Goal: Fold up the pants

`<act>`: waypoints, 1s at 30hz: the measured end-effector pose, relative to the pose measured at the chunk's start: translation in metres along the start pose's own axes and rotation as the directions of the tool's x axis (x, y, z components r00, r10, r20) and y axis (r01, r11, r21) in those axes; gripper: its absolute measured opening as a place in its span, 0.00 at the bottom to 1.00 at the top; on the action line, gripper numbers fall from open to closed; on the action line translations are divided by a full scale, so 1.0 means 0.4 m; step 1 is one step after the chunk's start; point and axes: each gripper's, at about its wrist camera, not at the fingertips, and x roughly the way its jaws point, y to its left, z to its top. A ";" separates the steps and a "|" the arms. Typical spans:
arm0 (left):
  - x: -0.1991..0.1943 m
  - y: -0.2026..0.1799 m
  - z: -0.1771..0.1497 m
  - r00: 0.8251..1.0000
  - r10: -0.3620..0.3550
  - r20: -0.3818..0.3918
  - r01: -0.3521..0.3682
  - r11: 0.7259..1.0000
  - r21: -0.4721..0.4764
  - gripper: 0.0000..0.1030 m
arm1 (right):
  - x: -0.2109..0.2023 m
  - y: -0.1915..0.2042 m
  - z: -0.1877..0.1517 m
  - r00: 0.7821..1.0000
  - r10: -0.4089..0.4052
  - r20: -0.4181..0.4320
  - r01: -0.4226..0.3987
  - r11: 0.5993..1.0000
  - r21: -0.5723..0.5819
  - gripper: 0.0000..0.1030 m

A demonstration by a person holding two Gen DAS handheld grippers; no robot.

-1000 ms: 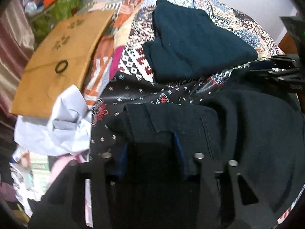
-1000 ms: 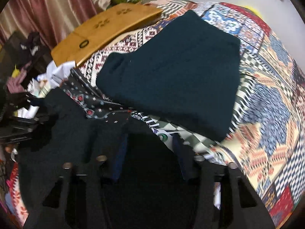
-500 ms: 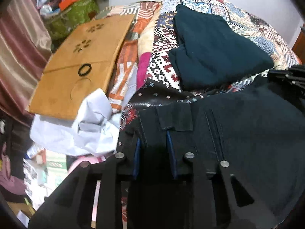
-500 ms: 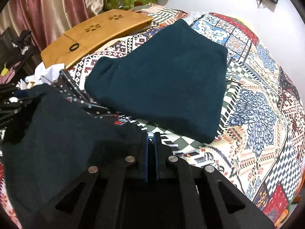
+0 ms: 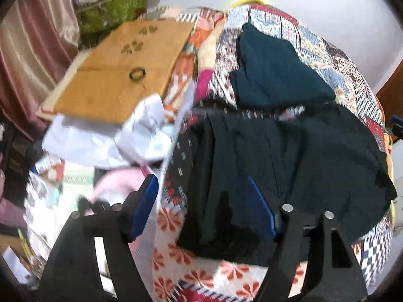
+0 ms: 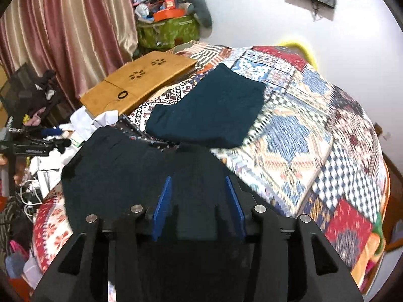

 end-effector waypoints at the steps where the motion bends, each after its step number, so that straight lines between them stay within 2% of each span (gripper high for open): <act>1: 0.014 0.001 -0.019 0.999 -0.015 -0.030 0.014 1.000 -0.011 0.71 | -0.010 -0.003 -0.020 1.000 -0.001 0.001 0.001 1.000 0.012 0.39; 3: 0.040 0.001 -0.046 0.996 -0.042 -0.078 0.040 0.999 -0.026 0.71 | -0.019 -0.005 -0.054 1.000 0.004 -0.002 -0.004 0.999 0.037 0.39; 5: 0.092 -0.005 -0.080 0.985 -0.064 -0.162 0.056 0.997 -0.049 0.71 | -0.022 -0.004 -0.097 1.000 0.004 -0.019 -0.003 0.998 0.069 0.39; 7: 0.124 -0.011 -0.104 0.976 -0.071 -0.206 0.057 0.996 -0.071 0.72 | -0.033 -0.004 -0.139 1.000 0.014 -0.028 -0.012 0.995 0.096 0.39; 9: 0.140 -0.013 -0.121 0.975 -0.084 -0.207 0.064 0.993 -0.102 0.72 | -0.038 0.003 -0.170 0.999 0.039 -0.038 -0.034 0.992 0.121 0.39; 11: 0.138 -0.020 -0.132 0.980 -0.089 -0.180 0.069 0.991 -0.111 0.62 | -0.039 0.014 -0.195 0.997 0.061 -0.053 -0.054 0.991 0.126 0.39; 12: 0.130 -0.026 -0.135 0.984 -0.062 -0.165 0.046 0.994 -0.099 0.52 | -0.038 0.022 -0.203 0.996 0.066 -0.057 -0.058 0.991 0.120 0.39; 13: 0.124 -0.029 -0.138 0.987 -0.037 -0.153 0.024 0.996 -0.086 0.35 | -0.038 0.032 -0.214 0.996 0.065 -0.060 -0.059 0.992 0.111 0.39; 14: 0.110 -0.036 -0.138 0.991 -0.015 -0.133 0.007 0.998 -0.064 0.27 | -0.035 0.040 -0.219 0.996 0.066 -0.063 -0.059 0.993 0.103 0.41; 15: 0.099 -0.037 -0.138 0.993 -0.009 -0.121 0.002 0.998 -0.057 0.24 | -0.030 0.046 -0.225 0.995 0.069 -0.068 -0.062 0.993 0.096 0.43; 20: -0.009 -0.026 -0.109 0.998 0.061 0.012 -0.061 0.998 -0.023 0.22 | 0.001 0.054 -0.239 0.993 0.070 -0.093 -0.061 0.993 0.102 0.44; 23: -0.035 0.000 -0.102 0.997 0.077 0.030 -0.076 0.997 -0.025 0.22 | -0.003 0.051 -0.246 0.993 0.082 -0.088 -0.072 0.991 0.116 0.44; 26: 0.014 0.016 -0.120 0.993 0.116 -0.020 -0.117 0.993 -0.027 0.22 | -0.006 0.048 -0.258 0.993 0.086 -0.084 -0.074 0.988 0.135 0.44; 28: 0.080 0.038 -0.154 0.991 0.087 -0.099 -0.093 0.994 -0.060 0.23 | 0.001 0.047 -0.272 0.992 0.090 -0.092 -0.076 0.986 0.147 0.44; 29: 0.103 0.041 -0.169 0.990 0.066 -0.121 -0.075 0.995 -0.070 0.24 | 0.001 0.048 -0.279 0.992 0.093 -0.087 -0.079 0.985 0.155 0.44; 30: 0.118 0.038 -0.180 0.990 0.078 -0.117 -0.086 0.994 -0.066 0.28 | -0.001 0.047 -0.283 0.993 0.092 -0.077 -0.079 0.984 0.159 0.44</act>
